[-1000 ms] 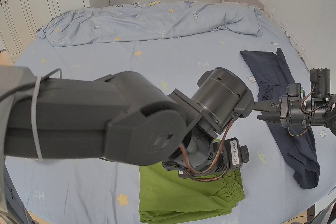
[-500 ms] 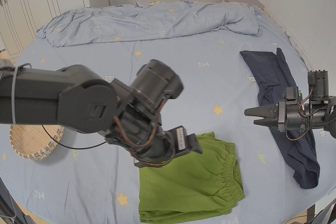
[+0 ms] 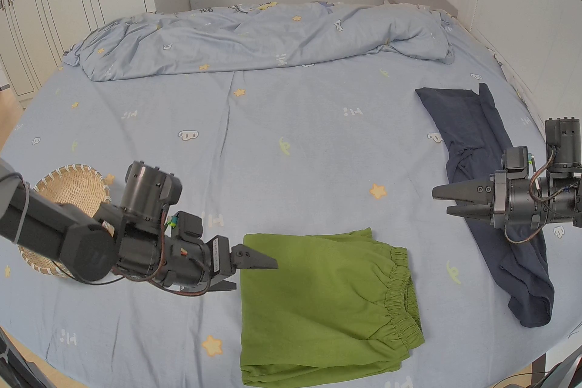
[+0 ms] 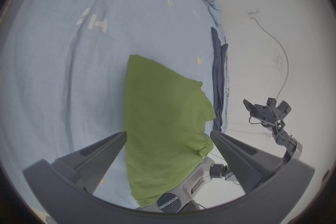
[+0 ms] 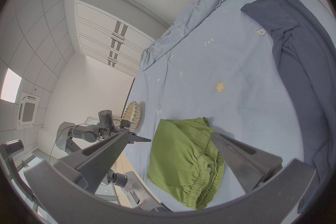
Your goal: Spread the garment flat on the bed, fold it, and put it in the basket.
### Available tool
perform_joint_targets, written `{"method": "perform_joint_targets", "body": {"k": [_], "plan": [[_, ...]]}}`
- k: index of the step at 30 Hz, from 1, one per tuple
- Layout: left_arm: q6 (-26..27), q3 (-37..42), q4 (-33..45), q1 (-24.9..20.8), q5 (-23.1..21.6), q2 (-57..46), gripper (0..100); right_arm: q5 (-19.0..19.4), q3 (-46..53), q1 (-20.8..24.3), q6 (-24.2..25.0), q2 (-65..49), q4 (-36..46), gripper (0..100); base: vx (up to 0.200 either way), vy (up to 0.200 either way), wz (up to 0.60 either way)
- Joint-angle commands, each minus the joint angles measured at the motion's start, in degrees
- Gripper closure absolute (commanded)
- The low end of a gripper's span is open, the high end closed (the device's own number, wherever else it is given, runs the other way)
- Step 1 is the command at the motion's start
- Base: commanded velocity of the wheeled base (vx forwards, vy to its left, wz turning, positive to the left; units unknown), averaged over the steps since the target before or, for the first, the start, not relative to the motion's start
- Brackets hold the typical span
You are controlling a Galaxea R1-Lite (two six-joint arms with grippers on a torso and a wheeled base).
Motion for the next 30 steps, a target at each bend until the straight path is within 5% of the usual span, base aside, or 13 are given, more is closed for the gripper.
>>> {"method": "perform_joint_targets", "body": {"k": [1,30], "plan": [[3.7,13.2,-11.5,5.5,-6.6,3.4,0,0.0,1.4,-0.4,0.1,-3.7,1.0,0,0.000,0.000,0.00],[7.1,8.8,-27.7,-6.3,-7.1,17.1,0,0.0,1.8,-0.3,-0.1,-3.8,0.9,0,0.000,0.000,0.00]]}}
